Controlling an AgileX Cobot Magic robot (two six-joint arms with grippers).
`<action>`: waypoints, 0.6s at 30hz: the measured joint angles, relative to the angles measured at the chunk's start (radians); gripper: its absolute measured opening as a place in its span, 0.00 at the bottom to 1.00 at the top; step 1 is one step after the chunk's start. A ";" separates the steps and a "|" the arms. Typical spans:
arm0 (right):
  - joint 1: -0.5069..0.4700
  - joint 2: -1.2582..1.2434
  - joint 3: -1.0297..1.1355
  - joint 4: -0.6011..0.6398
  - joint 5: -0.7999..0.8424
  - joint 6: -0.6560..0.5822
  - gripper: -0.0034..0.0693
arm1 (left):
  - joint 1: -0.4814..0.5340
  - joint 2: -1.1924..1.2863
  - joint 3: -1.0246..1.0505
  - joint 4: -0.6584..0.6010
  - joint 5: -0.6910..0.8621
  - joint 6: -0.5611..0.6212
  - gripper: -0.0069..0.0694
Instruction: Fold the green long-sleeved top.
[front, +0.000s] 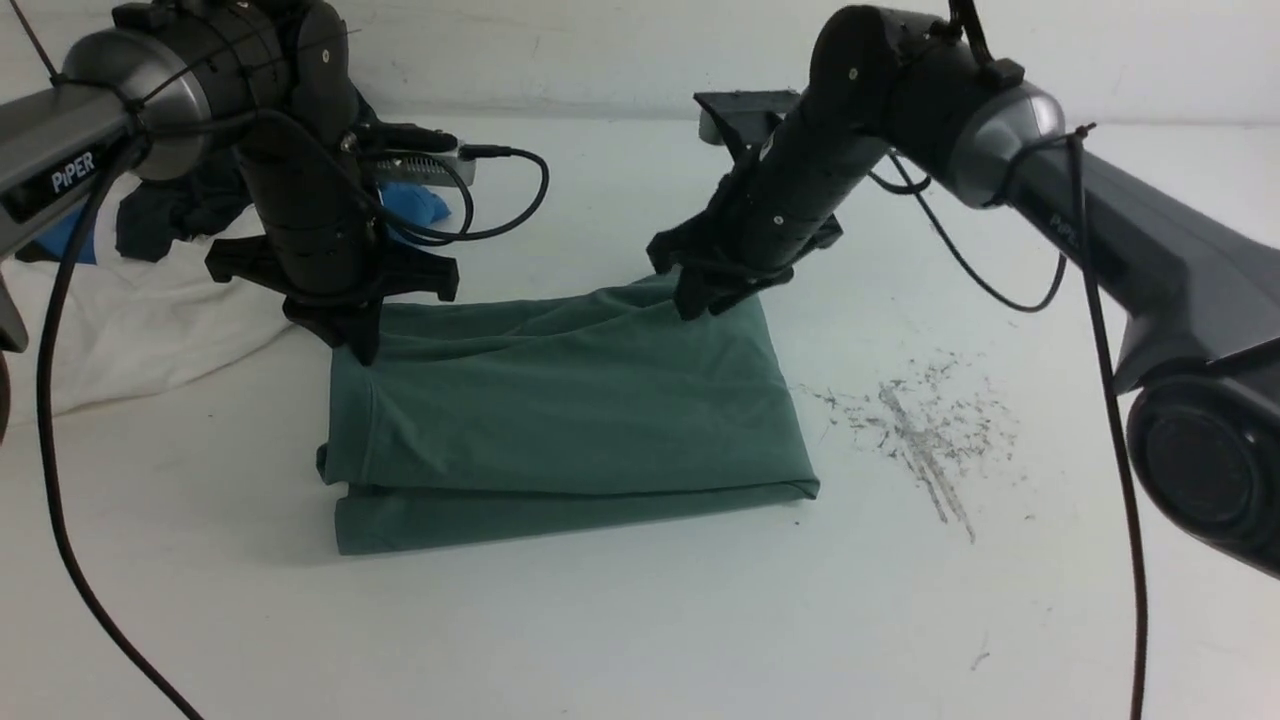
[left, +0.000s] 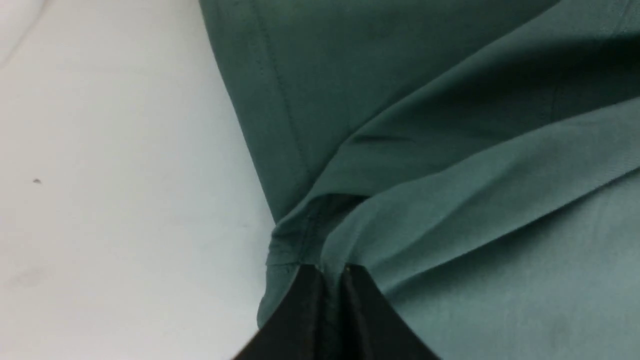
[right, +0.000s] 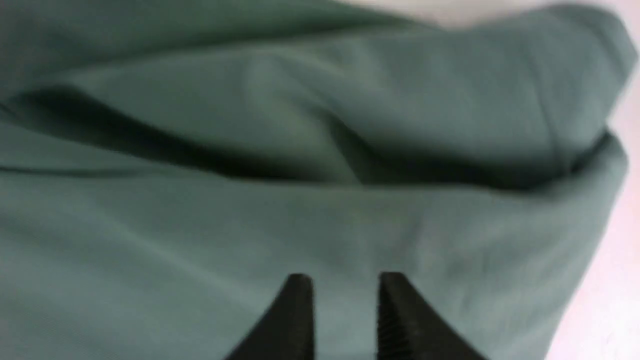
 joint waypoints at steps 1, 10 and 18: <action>0.002 -0.005 0.031 -0.001 0.000 0.003 0.12 | 0.002 0.005 0.000 0.008 0.000 0.000 0.11; 0.024 -0.014 0.161 -0.009 0.004 0.004 0.03 | 0.013 0.083 0.000 0.020 -0.001 0.000 0.11; 0.049 -0.017 0.163 -0.034 0.003 -0.015 0.03 | 0.014 0.097 0.000 0.072 -0.001 0.001 0.20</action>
